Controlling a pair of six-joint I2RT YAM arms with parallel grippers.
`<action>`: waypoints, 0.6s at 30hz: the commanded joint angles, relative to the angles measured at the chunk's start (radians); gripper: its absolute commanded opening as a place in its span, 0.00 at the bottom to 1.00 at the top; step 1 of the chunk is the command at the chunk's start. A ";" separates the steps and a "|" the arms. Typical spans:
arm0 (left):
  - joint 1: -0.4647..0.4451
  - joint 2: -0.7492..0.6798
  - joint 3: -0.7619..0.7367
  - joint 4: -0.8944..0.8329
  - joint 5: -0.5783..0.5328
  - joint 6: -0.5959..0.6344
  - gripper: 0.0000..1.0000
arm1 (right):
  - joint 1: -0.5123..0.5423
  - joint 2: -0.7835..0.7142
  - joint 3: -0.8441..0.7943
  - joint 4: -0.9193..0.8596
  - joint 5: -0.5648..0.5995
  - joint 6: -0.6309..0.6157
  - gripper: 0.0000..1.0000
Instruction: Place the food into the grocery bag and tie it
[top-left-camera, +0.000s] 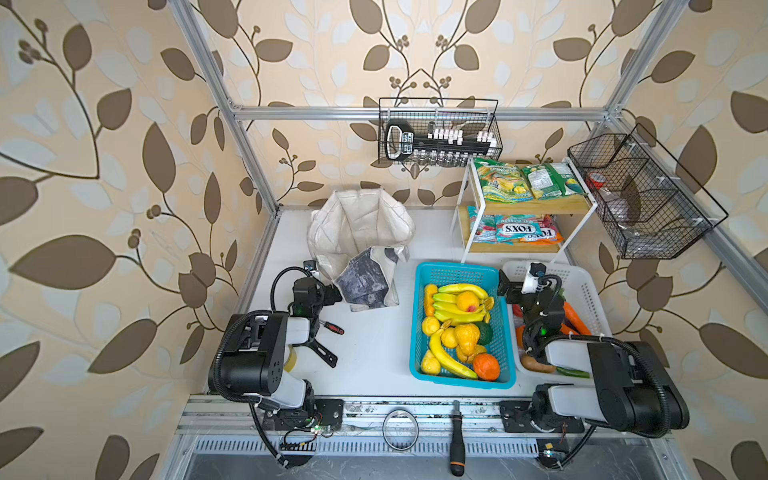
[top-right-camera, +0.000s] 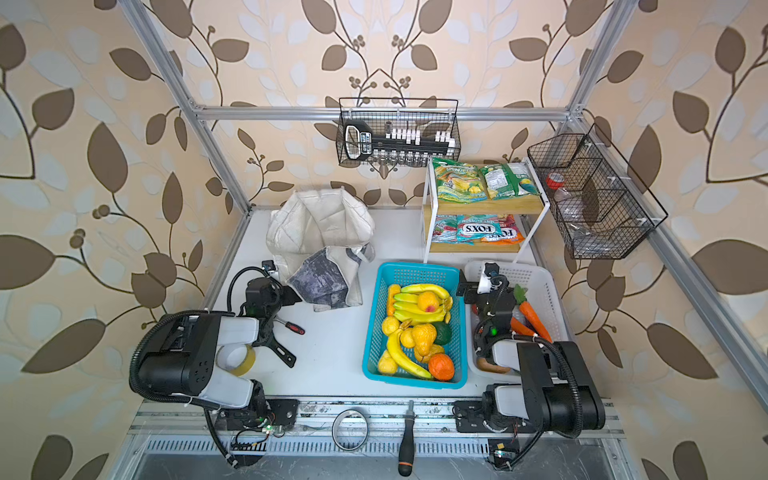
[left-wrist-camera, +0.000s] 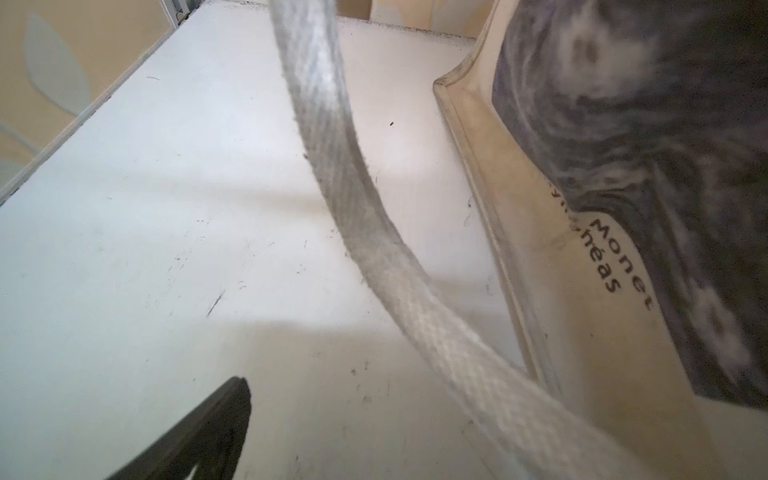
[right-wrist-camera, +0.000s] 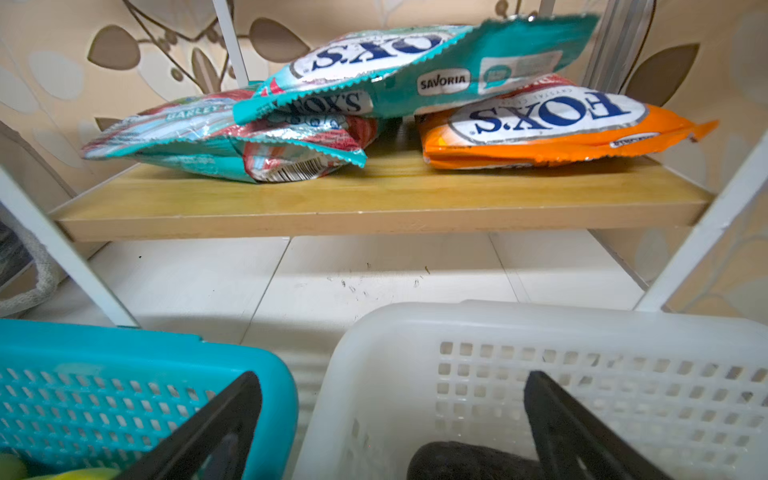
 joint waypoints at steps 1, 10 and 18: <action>-0.004 -0.004 0.024 0.028 -0.004 0.011 0.99 | -0.006 0.014 -0.016 -0.022 -0.015 -0.032 1.00; -0.003 -0.004 0.025 0.028 -0.004 0.011 0.99 | -0.006 0.009 -0.011 -0.035 -0.014 -0.031 1.00; -0.002 -0.004 0.024 0.028 -0.004 0.011 0.99 | -0.004 0.010 -0.010 -0.036 -0.016 -0.030 1.00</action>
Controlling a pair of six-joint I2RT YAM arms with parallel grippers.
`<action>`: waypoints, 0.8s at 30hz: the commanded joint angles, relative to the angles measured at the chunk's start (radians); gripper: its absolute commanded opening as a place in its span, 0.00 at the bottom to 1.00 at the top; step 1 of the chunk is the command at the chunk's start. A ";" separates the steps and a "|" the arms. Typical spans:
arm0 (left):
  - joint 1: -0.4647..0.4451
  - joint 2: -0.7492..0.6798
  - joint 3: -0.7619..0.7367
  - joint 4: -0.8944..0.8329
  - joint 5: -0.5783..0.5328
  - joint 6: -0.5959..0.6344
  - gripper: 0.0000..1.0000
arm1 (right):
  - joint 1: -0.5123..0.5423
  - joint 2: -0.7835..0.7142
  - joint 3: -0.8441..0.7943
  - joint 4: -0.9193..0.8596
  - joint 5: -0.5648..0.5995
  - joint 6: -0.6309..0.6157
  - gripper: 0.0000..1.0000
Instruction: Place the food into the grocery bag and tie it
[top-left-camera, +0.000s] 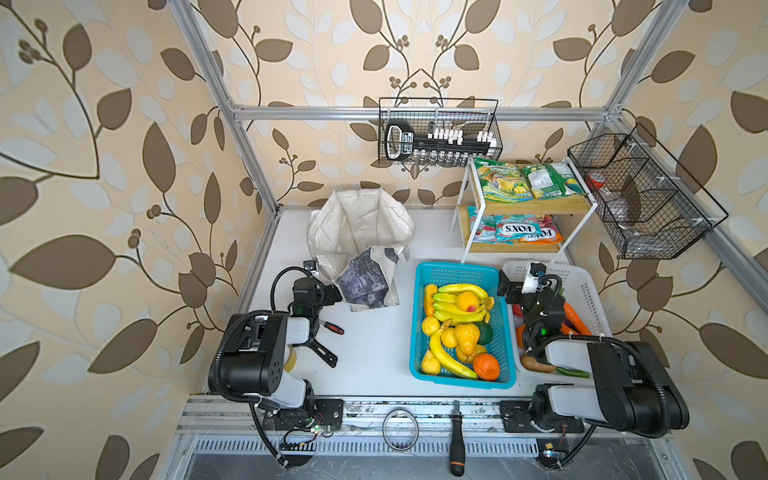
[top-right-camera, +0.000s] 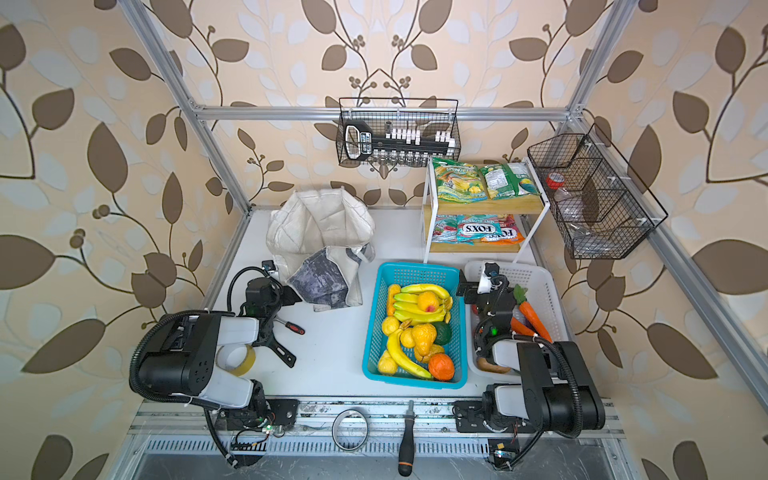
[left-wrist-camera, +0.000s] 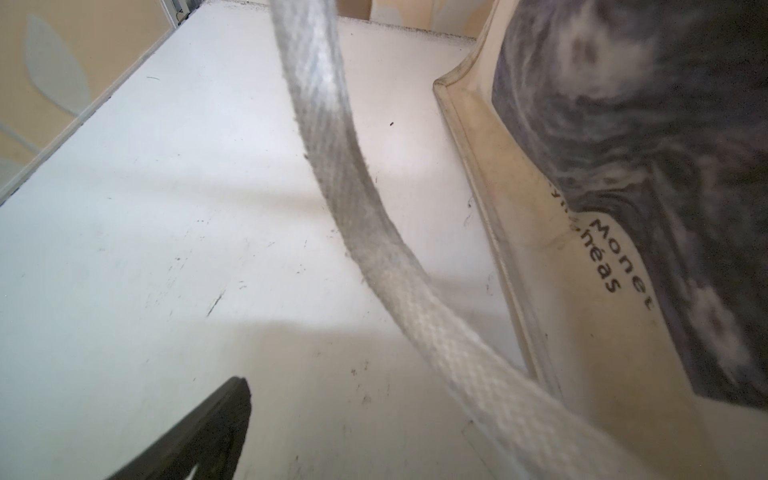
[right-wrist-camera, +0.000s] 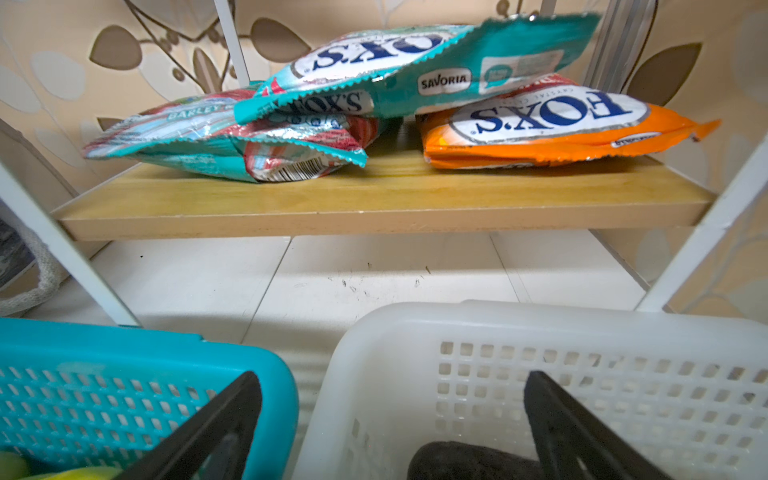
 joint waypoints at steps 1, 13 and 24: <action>-0.003 -0.004 0.026 0.028 -0.005 0.012 0.99 | -0.003 0.010 -0.010 -0.038 -0.012 -0.030 1.00; -0.002 -0.004 0.025 0.028 -0.005 0.011 0.99 | -0.004 0.010 -0.008 -0.040 -0.014 -0.030 1.00; -0.002 -0.098 0.002 0.000 -0.110 -0.034 0.99 | -0.002 -0.029 -0.027 -0.025 -0.011 -0.033 1.00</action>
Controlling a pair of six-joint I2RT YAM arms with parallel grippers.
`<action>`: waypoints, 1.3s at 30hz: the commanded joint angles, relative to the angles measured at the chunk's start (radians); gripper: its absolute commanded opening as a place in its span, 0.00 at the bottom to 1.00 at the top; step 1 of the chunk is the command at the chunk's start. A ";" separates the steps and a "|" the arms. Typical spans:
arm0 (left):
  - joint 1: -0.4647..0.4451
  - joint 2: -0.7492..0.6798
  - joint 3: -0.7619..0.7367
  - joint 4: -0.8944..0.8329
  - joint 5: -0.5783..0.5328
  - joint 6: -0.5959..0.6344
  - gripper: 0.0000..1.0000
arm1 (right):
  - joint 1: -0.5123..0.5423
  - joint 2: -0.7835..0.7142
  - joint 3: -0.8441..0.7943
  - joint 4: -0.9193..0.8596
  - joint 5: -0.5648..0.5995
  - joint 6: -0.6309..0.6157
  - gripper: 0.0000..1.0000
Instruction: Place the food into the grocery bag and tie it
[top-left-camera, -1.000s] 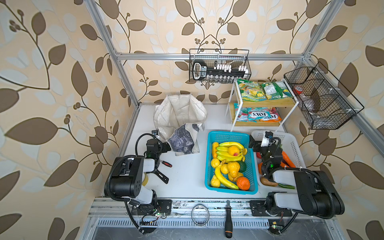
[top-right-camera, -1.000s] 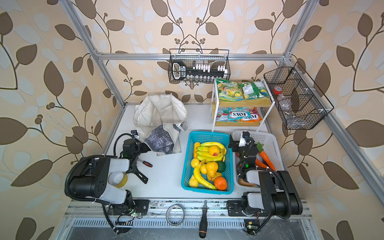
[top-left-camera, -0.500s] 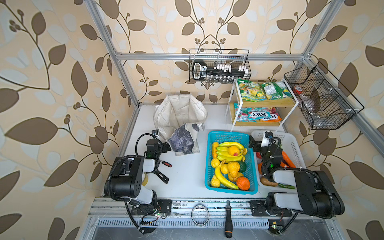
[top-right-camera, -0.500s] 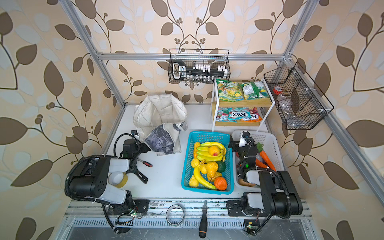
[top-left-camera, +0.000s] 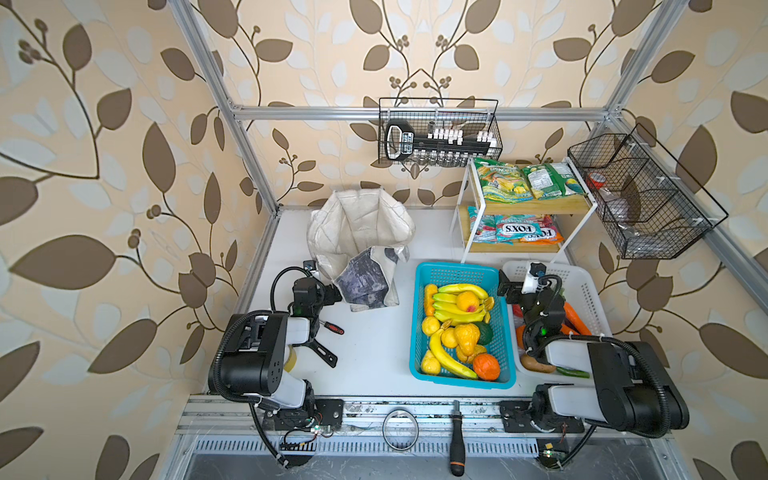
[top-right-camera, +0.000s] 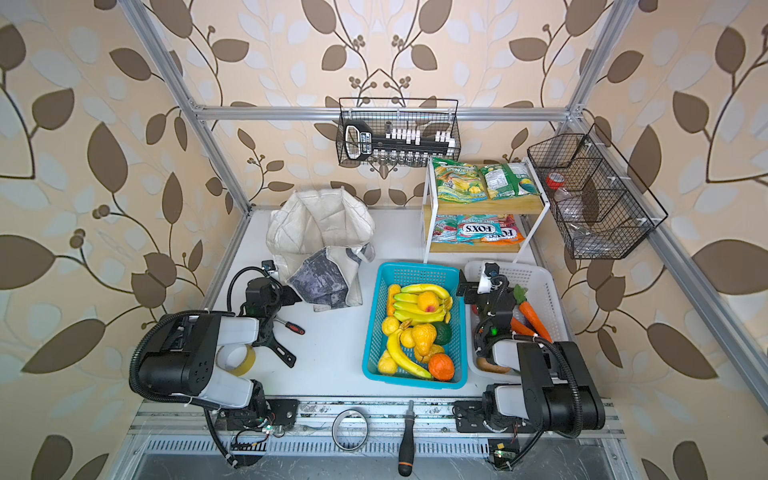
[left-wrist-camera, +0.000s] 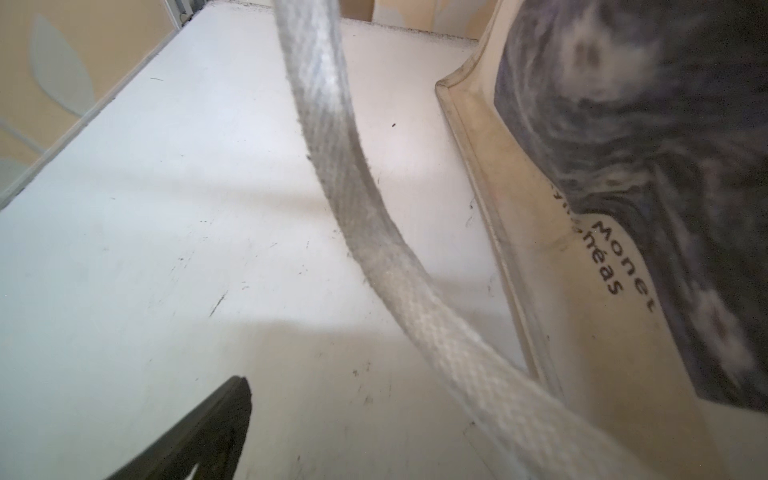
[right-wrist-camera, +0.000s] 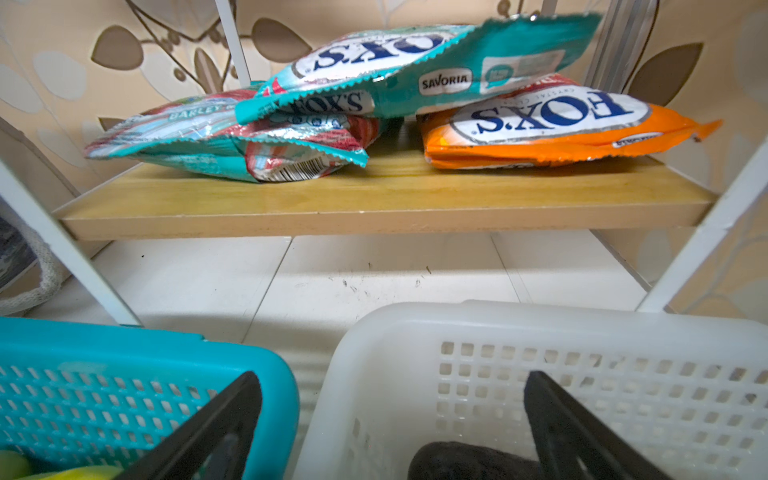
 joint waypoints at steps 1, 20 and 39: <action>-0.001 -0.144 0.004 -0.046 -0.103 -0.037 0.99 | 0.003 -0.060 -0.024 -0.053 0.001 -0.037 1.00; 0.130 -0.683 -0.139 -0.238 0.198 -0.654 0.99 | 0.046 -0.388 0.113 -0.522 -0.153 0.109 1.00; 0.319 -0.875 0.079 -0.586 0.600 -0.972 0.99 | 0.095 -0.396 0.240 -0.678 -0.286 0.232 1.00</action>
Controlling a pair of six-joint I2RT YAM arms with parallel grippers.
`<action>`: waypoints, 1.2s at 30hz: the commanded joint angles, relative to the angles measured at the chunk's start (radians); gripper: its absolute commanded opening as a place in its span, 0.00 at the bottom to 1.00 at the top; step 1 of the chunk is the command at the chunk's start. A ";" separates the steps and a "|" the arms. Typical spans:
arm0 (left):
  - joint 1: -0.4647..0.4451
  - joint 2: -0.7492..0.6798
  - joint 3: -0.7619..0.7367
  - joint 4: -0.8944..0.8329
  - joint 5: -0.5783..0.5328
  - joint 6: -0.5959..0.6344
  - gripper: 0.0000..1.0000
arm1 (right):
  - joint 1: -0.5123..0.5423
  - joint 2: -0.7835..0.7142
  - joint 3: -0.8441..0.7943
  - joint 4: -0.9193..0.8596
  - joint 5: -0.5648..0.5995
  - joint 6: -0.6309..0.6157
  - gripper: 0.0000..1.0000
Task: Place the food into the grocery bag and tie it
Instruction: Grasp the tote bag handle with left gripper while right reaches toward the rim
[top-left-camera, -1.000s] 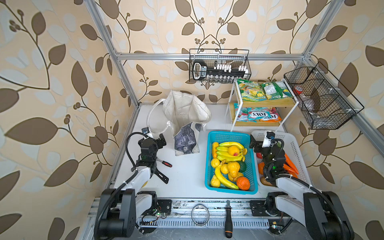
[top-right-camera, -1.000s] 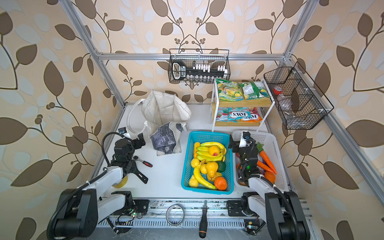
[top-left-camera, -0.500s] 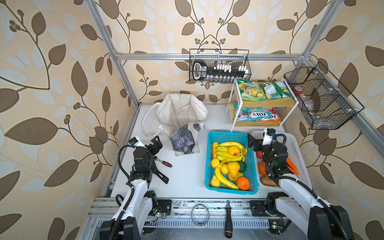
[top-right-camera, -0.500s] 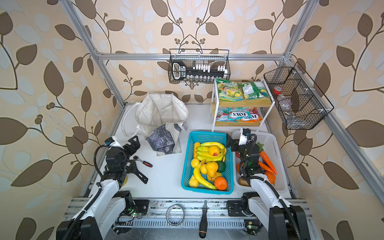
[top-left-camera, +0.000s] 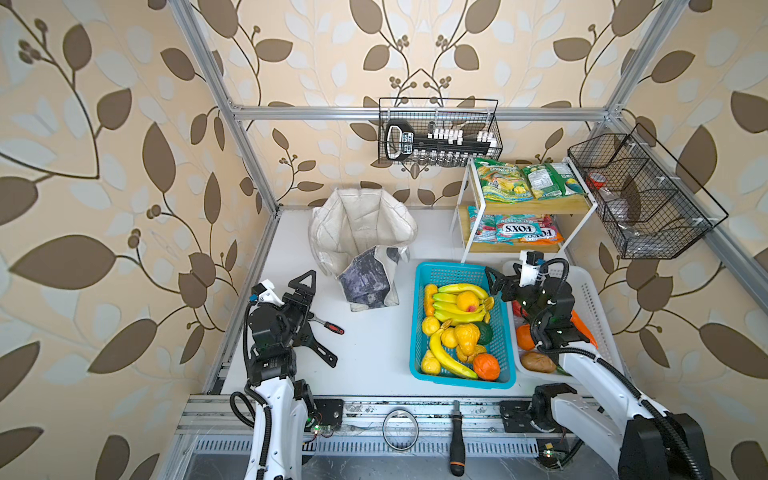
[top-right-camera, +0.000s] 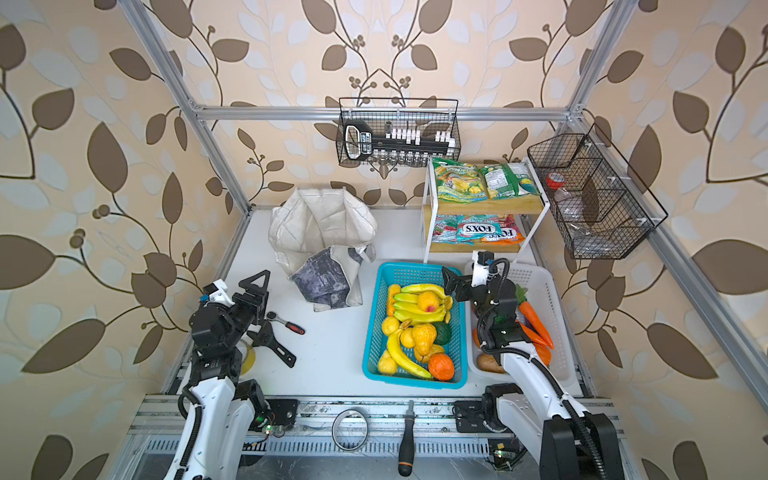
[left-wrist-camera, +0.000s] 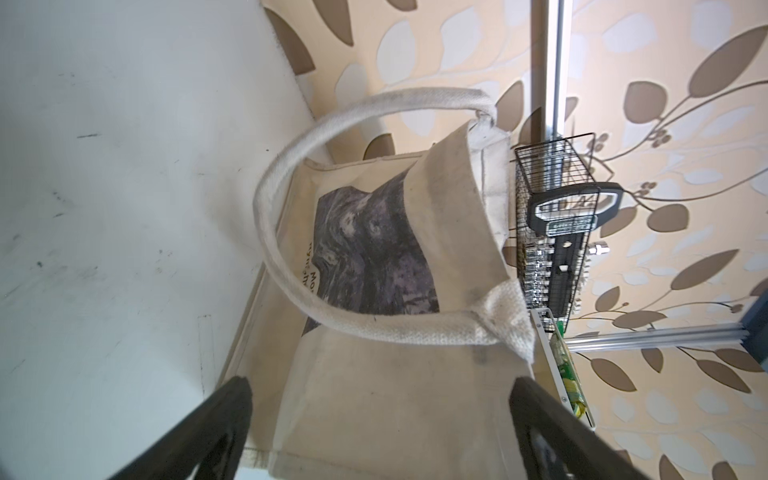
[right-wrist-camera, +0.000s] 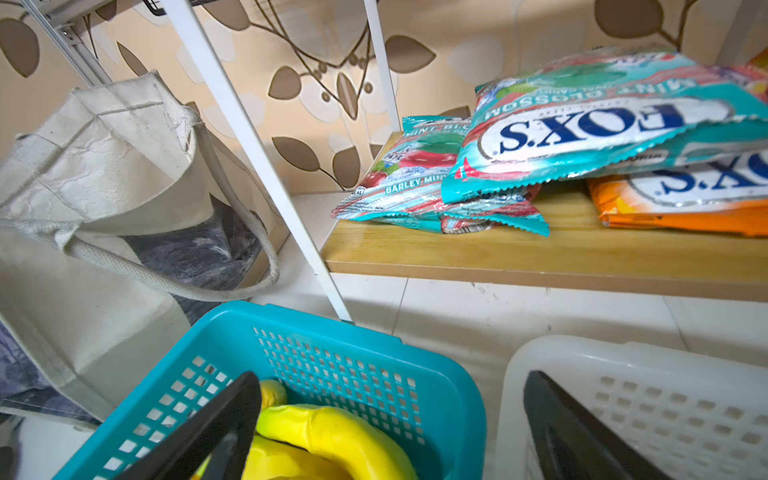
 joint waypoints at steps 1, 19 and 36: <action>0.010 0.063 0.222 -0.152 0.028 0.128 0.99 | 0.029 -0.018 0.071 -0.060 -0.051 0.069 1.00; -0.241 0.517 0.665 -0.453 -0.288 0.519 0.86 | 0.550 0.070 0.369 -0.224 0.215 -0.053 1.00; -0.240 0.502 0.747 -0.577 -0.137 0.600 0.00 | 0.576 0.147 0.439 -0.250 0.224 0.077 1.00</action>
